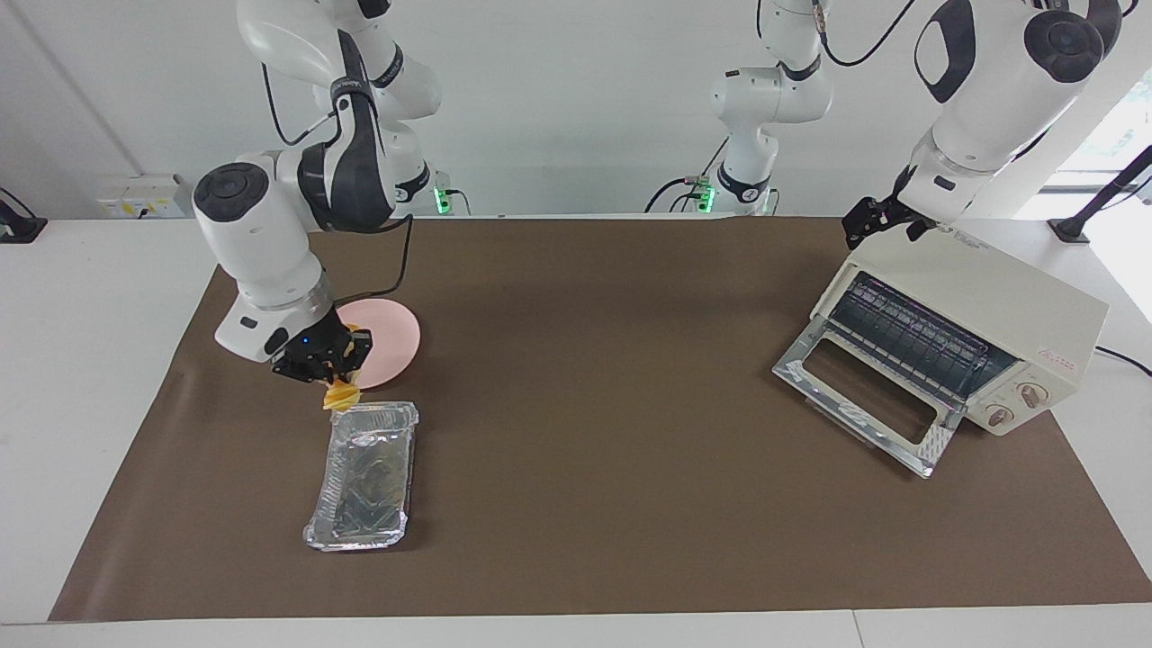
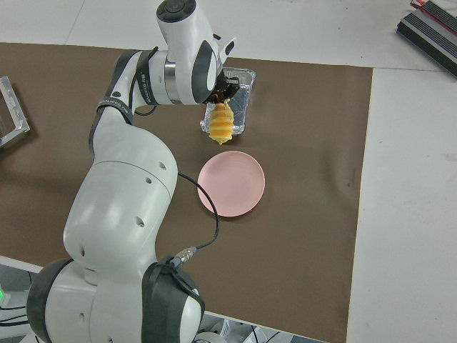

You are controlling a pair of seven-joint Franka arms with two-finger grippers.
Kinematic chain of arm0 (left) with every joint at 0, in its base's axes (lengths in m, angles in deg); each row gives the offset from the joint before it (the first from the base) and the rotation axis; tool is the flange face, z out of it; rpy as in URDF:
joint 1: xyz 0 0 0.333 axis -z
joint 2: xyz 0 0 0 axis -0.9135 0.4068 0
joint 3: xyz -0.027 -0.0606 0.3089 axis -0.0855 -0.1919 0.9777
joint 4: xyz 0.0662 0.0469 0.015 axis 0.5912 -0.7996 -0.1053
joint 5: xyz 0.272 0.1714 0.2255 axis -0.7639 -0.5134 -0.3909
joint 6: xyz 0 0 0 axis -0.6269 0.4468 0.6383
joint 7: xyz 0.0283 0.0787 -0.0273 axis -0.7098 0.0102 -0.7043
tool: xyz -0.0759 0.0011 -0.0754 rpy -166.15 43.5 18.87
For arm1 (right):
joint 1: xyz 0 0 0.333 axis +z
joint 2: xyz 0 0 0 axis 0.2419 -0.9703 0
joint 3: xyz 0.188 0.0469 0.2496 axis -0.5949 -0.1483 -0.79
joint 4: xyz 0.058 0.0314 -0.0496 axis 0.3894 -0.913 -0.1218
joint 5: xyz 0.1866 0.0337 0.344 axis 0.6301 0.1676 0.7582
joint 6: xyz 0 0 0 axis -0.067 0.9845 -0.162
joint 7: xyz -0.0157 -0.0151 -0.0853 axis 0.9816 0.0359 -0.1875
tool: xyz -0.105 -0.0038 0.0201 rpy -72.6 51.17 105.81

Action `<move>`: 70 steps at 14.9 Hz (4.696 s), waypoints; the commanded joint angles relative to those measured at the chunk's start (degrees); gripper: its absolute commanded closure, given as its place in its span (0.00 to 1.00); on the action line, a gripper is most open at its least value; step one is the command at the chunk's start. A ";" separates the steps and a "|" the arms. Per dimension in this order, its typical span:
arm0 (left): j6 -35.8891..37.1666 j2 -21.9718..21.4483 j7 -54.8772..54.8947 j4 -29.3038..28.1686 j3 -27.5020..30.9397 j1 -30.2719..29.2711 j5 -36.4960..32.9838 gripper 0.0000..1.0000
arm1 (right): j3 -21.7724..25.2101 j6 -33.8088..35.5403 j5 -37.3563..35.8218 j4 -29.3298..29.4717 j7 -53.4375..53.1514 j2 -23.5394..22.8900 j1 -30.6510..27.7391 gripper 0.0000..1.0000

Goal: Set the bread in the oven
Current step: 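Carry the bread roll with the right gripper over the foil tray, then lower the bread into the foil tray and open the right gripper, then grasp the rim of the foil tray with the right gripper, then slide the foil tray with the right gripper toward the toaster oven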

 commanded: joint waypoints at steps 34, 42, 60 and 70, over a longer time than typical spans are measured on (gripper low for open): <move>-0.02 -1.23 0.07 -0.70 0.16 -0.15 0.97 0.00 | 0.38 -9.93 2.09 8.58 3.00 -17.55 -4.88 0.73; -0.02 -1.14 0.07 -0.70 0.16 -0.15 0.97 0.00 | 0.30 -9.75 2.27 8.58 2.48 -17.55 -4.44 1.00; -0.02 -1.23 0.07 -0.70 0.16 -0.15 0.97 0.00 | -0.41 9.78 5.61 20.46 -39.95 -13.24 22.88 1.00; -0.02 -1.14 0.07 -0.70 0.16 -0.15 0.97 0.00 | -0.41 -11.40 8.68 0.34 -45.86 -10.35 26.76 1.00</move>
